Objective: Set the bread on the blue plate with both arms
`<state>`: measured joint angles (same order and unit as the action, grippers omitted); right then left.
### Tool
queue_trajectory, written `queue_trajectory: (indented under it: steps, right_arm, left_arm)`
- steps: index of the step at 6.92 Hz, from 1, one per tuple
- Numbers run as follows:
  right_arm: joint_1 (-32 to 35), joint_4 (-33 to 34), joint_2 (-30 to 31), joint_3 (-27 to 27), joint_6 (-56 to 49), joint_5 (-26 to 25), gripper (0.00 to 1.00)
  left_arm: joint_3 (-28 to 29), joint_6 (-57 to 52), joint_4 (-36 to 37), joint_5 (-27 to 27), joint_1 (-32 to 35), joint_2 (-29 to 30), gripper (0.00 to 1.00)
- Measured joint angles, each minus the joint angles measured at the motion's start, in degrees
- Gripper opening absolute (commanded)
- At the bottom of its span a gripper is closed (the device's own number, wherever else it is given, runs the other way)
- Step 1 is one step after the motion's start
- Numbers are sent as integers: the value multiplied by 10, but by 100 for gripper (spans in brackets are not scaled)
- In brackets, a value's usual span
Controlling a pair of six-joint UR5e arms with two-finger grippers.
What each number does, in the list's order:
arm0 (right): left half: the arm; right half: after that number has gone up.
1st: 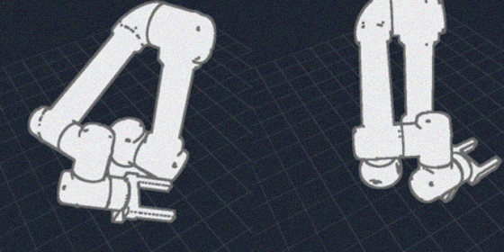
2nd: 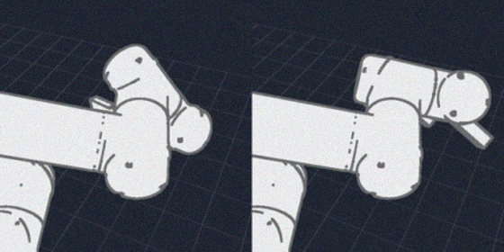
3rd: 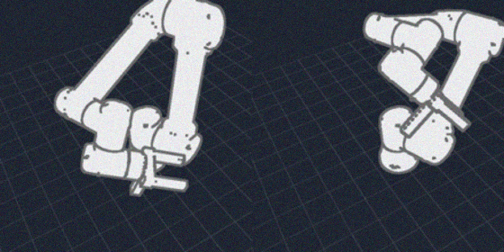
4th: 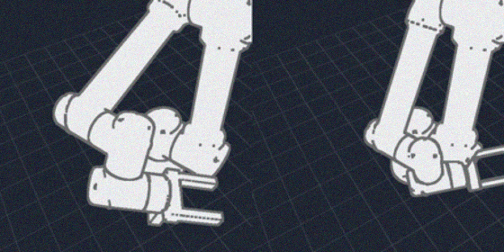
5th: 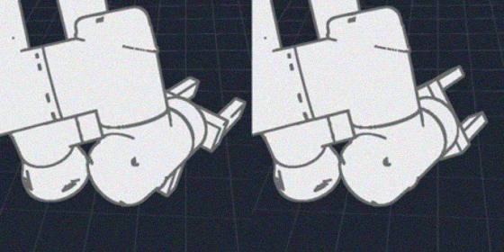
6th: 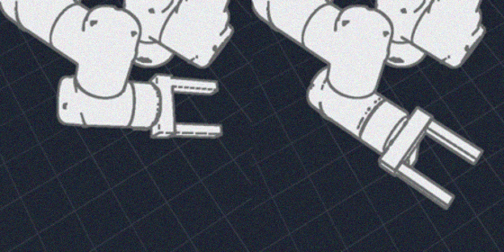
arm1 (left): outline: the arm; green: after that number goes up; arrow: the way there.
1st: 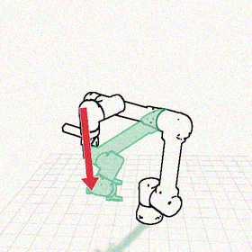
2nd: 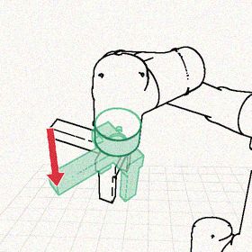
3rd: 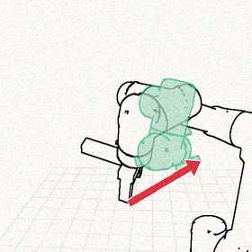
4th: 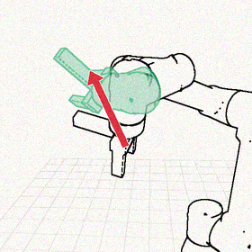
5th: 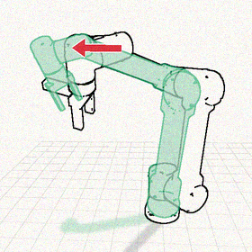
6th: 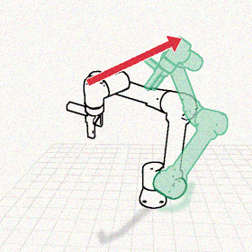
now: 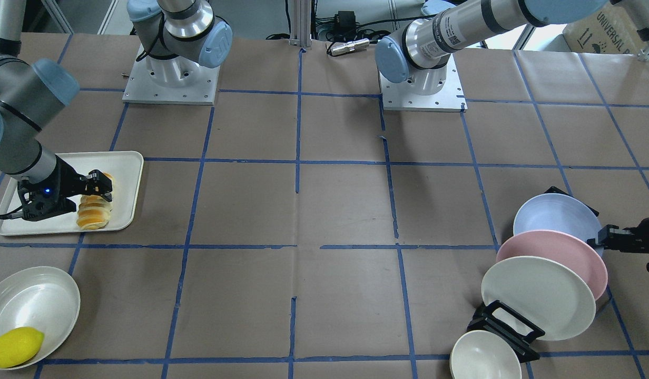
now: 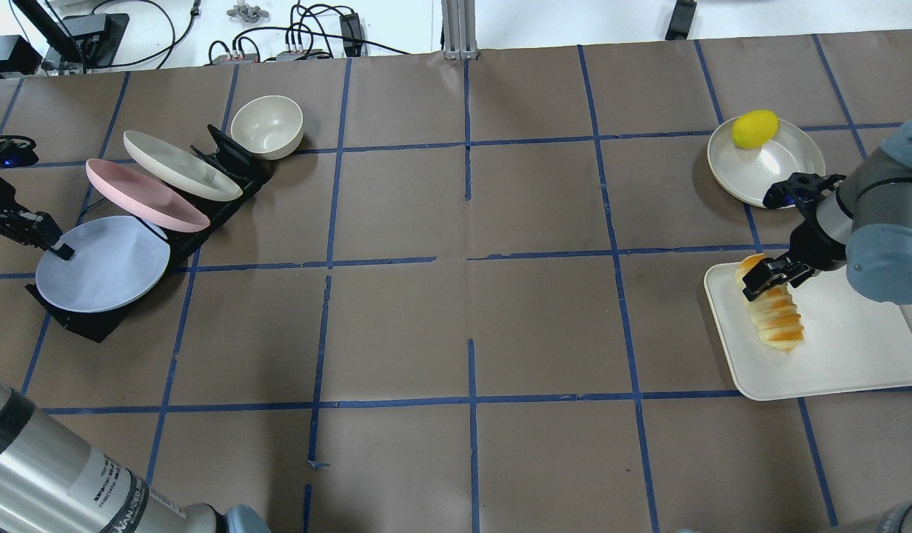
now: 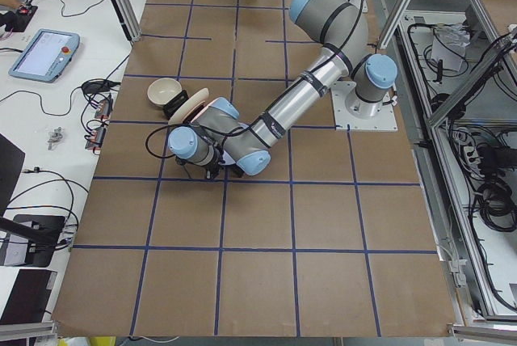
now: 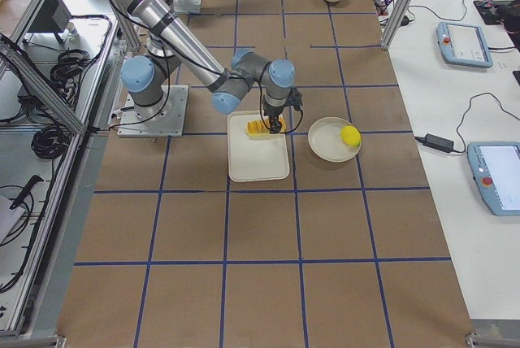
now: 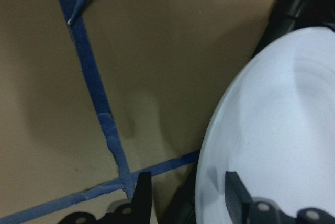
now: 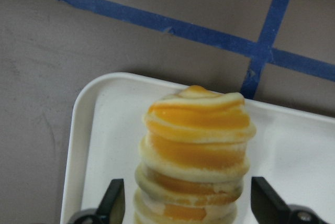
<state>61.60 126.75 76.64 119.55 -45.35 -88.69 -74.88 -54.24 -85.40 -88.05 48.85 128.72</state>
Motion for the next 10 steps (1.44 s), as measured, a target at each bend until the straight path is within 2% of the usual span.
queue_trajectory:
  steps: [2,4,6,7,8,10]
  right_arm:
    - [-1,1,4,0,-12,-5,2]
    - [-1,0,10,-1,-12,-5,1]
    - [9,-11,52,-8,-3,-5,1]
    - [23,-31,89,-11,17,-6,1]
    - [38,-71,127,-24,43,-8,1]
    - [85,-227,172,-114,113,-8,2]
  left_arm:
    - [4,1,-15,-3,0,-10,10]
    - [17,2,-60,-10,0,-39,10]
    - [32,5,-117,-18,0,-71,10]
    - [21,16,-139,-19,1,-99,10]
    - [-4,40,-151,-17,9,-136,11]
    - [-94,114,-153,-10,61,-232,11]
